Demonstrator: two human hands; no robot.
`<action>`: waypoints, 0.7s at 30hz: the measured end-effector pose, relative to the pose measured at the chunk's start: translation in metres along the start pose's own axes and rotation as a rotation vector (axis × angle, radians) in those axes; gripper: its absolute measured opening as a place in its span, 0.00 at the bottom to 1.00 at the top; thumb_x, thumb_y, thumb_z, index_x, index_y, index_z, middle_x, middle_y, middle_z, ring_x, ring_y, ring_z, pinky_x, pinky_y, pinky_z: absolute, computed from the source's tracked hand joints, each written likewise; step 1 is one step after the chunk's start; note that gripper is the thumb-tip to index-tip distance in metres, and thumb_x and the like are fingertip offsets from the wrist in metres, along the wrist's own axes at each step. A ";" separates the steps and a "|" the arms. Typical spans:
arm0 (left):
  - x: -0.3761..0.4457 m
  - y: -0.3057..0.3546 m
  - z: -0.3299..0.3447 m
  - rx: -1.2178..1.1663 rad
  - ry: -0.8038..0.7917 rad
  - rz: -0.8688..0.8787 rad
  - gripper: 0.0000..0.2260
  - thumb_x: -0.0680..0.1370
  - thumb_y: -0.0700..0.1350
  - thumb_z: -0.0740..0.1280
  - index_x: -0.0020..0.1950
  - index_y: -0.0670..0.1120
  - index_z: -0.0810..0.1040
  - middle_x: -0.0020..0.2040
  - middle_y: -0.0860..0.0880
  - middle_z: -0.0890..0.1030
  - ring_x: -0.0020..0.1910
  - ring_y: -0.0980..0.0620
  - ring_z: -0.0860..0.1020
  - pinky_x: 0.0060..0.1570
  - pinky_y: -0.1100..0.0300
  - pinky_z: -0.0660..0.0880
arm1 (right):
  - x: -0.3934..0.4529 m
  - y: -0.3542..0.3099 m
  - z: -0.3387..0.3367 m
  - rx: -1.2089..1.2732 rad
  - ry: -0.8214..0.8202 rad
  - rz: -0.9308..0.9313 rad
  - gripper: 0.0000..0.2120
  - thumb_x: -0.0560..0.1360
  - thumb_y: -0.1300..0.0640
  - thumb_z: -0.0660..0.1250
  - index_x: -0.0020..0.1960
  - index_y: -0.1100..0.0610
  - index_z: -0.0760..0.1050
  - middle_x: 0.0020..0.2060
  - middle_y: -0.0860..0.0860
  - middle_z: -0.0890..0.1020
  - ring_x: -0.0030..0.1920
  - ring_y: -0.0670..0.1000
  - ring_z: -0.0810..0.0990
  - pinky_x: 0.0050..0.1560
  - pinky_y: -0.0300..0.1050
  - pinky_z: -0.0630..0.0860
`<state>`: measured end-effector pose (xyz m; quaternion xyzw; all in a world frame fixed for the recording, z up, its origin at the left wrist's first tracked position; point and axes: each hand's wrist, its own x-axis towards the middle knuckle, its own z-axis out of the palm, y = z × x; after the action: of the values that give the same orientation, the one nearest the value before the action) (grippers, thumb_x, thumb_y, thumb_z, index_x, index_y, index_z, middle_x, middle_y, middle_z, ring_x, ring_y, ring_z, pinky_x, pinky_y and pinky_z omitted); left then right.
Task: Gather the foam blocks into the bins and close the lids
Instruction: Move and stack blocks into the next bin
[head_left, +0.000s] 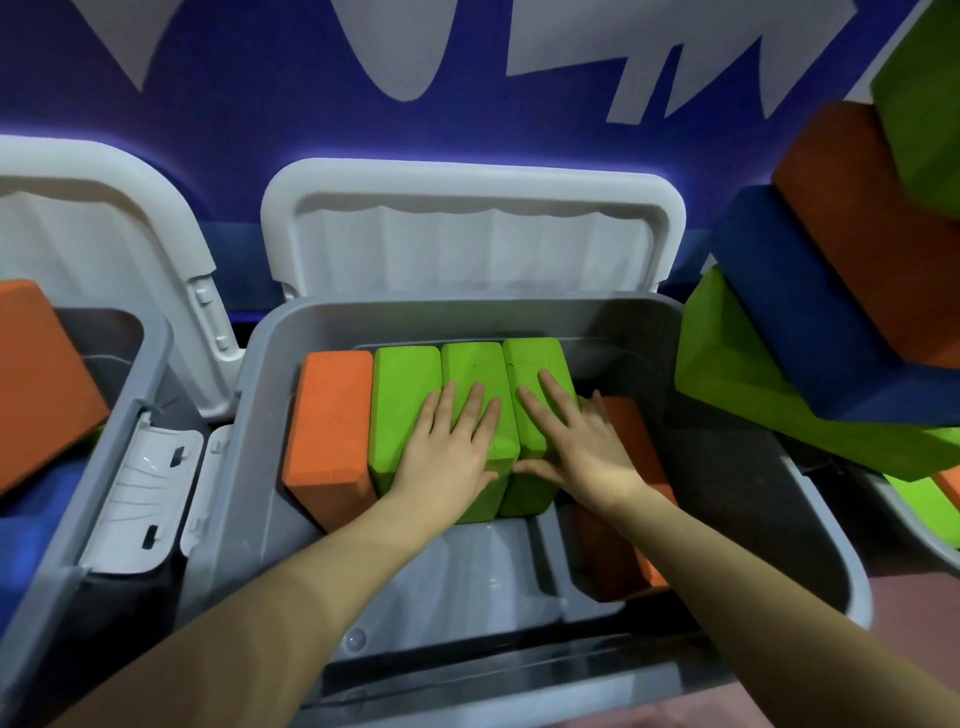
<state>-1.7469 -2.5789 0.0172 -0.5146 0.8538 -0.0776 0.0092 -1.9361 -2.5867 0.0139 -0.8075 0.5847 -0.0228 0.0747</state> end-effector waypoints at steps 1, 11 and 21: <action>-0.003 0.002 0.000 -0.005 -0.023 -0.009 0.42 0.65 0.63 0.75 0.72 0.43 0.69 0.70 0.39 0.71 0.68 0.34 0.69 0.68 0.42 0.64 | -0.001 -0.001 -0.002 -0.022 -0.013 0.013 0.45 0.68 0.27 0.54 0.78 0.50 0.54 0.76 0.59 0.57 0.65 0.73 0.69 0.65 0.73 0.60; -0.003 -0.008 -0.005 -0.115 -0.031 0.033 0.39 0.68 0.62 0.72 0.74 0.45 0.67 0.73 0.42 0.68 0.71 0.35 0.66 0.70 0.42 0.61 | -0.010 -0.006 -0.016 -0.112 -0.114 0.104 0.46 0.72 0.31 0.61 0.76 0.40 0.34 0.77 0.46 0.35 0.76 0.64 0.42 0.74 0.59 0.43; -0.026 -0.019 -0.054 -0.342 0.032 -0.099 0.28 0.80 0.55 0.58 0.77 0.44 0.59 0.78 0.42 0.56 0.76 0.41 0.55 0.74 0.50 0.50 | -0.039 -0.019 -0.066 -0.122 0.121 0.000 0.34 0.73 0.37 0.64 0.76 0.46 0.61 0.76 0.50 0.62 0.74 0.61 0.61 0.67 0.57 0.67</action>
<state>-1.7231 -2.5585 0.0714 -0.5488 0.8283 0.0604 -0.0957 -1.9385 -2.5506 0.0842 -0.8077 0.5885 -0.0361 -0.0103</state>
